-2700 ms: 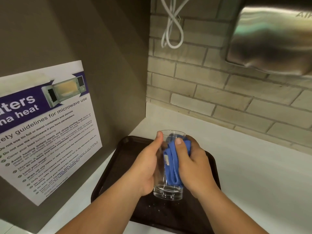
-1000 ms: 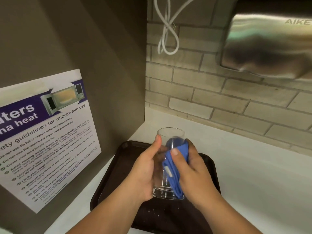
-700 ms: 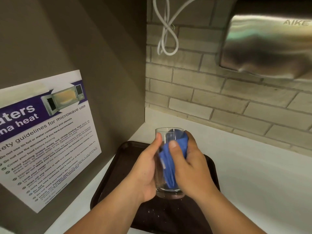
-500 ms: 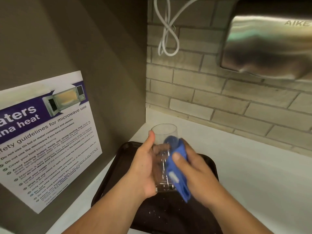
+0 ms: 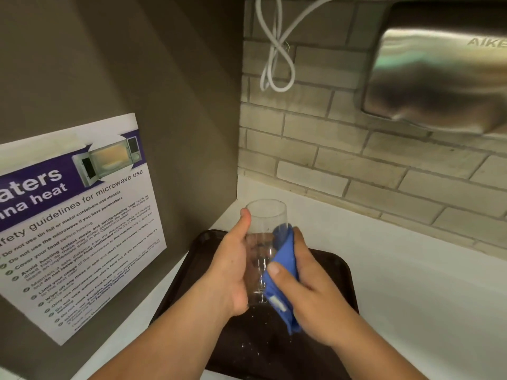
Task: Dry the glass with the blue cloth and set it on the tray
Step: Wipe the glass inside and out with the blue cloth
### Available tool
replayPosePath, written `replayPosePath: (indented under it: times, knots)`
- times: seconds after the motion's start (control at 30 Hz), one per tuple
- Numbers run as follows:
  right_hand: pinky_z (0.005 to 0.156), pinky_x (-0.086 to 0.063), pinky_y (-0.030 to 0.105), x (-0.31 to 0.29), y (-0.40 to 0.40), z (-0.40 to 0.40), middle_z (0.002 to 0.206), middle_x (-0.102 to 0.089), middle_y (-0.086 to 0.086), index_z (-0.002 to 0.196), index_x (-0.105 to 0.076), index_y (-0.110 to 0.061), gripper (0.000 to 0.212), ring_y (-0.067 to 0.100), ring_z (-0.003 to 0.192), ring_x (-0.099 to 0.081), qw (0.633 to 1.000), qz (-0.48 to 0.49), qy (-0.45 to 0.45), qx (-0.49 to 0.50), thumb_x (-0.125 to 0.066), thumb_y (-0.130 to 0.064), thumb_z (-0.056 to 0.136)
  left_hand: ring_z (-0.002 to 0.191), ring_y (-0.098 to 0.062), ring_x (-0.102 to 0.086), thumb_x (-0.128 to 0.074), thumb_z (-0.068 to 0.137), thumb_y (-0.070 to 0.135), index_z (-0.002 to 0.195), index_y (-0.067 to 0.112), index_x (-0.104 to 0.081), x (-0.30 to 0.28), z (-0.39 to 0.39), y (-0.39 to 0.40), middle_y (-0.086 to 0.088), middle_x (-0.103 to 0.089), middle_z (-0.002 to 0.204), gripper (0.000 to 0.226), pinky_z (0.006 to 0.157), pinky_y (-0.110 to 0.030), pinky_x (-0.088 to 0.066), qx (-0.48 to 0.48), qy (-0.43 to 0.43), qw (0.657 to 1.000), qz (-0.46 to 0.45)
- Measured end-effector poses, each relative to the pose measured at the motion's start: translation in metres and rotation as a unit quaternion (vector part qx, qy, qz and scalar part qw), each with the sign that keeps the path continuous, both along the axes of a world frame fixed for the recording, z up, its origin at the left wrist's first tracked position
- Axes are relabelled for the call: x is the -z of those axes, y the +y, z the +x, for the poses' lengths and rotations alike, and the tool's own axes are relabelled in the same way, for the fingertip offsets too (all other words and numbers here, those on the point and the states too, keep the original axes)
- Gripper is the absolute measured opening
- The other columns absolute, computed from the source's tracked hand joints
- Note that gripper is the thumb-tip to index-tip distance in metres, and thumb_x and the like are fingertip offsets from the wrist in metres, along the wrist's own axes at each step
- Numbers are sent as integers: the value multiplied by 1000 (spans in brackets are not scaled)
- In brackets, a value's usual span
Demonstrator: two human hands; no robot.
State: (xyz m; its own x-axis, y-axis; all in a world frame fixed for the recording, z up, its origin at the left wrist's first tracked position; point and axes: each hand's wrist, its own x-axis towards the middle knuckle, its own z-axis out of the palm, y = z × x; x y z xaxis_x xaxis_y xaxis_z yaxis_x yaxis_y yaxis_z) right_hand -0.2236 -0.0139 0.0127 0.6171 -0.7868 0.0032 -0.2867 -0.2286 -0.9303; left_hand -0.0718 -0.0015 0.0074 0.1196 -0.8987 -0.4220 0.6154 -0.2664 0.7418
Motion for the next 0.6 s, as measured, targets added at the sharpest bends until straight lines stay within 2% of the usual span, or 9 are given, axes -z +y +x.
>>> replayPosePath:
  times: [0.03,0.07,0.13,0.17,0.23,0.3,0.4,0.47,0.6]
  knots:
    - [86,-51,8,3,2,1,122,-63,-28,145,-31,-51,66,-9,111,-64,999,-39,20,5,-51,-69,84,90,-34,-84,-53,84,85,116,11,-81,2,-1,2,-17,-85,107,85,73,-41,-64,3,-7,1000,-1]
    - [83,-52,11,2,-1,5,119,-65,-19,141,-36,-40,61,-5,106,-66,996,-78,20,27,-50,-66,87,92,-32,-84,-55,82,84,115,14,-83,4,-3,4,-15,-86,107,82,73,-40,-64,8,-11,1000,-6]
    - [75,-55,15,-9,-12,16,101,-71,-5,119,-52,-25,37,4,89,-71,988,-107,-24,106,-52,-55,96,102,-31,-82,-58,82,79,113,18,-86,5,-8,6,-15,-85,115,74,77,-39,-67,22,-7,999,-26]
    - [75,-57,19,-16,-19,19,95,-73,-1,110,-57,-23,30,8,84,-72,984,-85,-52,148,-51,-51,99,107,-32,-81,-58,83,77,115,18,-85,3,-10,6,-16,-83,119,72,80,-41,-67,28,-2,999,-36]
    - [88,-59,38,-22,-31,23,96,-76,7,101,-66,-23,31,20,90,-74,976,-2,-100,195,-49,-48,101,109,-36,-80,-59,81,78,121,16,-82,2,-9,6,-19,-81,123,78,85,-47,-65,31,12,998,-49]
    - [92,-59,45,-20,-33,20,100,-79,9,101,-72,-25,34,25,95,-76,970,69,-131,193,-48,-49,102,106,-37,-81,-62,75,82,119,15,-83,1,-6,4,-19,-82,121,83,86,-50,-65,38,17,997,-64]
    - [88,-60,41,-15,-31,19,96,-81,1,94,-73,-38,37,18,91,-78,979,83,-109,150,-50,-66,89,100,-35,-81,-78,72,70,118,14,-84,0,-7,4,-18,-83,114,72,83,-47,-64,53,8,996,-75]
    - [87,-61,41,-13,-33,20,95,-81,0,90,-72,-41,38,16,89,-78,984,57,-102,132,-49,-71,84,102,-35,-80,-79,74,64,120,13,-82,0,-8,4,-17,-83,114,68,83,-46,-64,48,15,996,-72]
    - [71,-59,25,-8,-37,13,80,-82,-7,98,-74,-28,37,9,75,-78,975,94,-126,157,-44,-49,103,105,-39,-77,-70,85,69,129,9,-77,4,-5,3,-22,-77,123,75,85,-49,-62,38,12,998,-53]
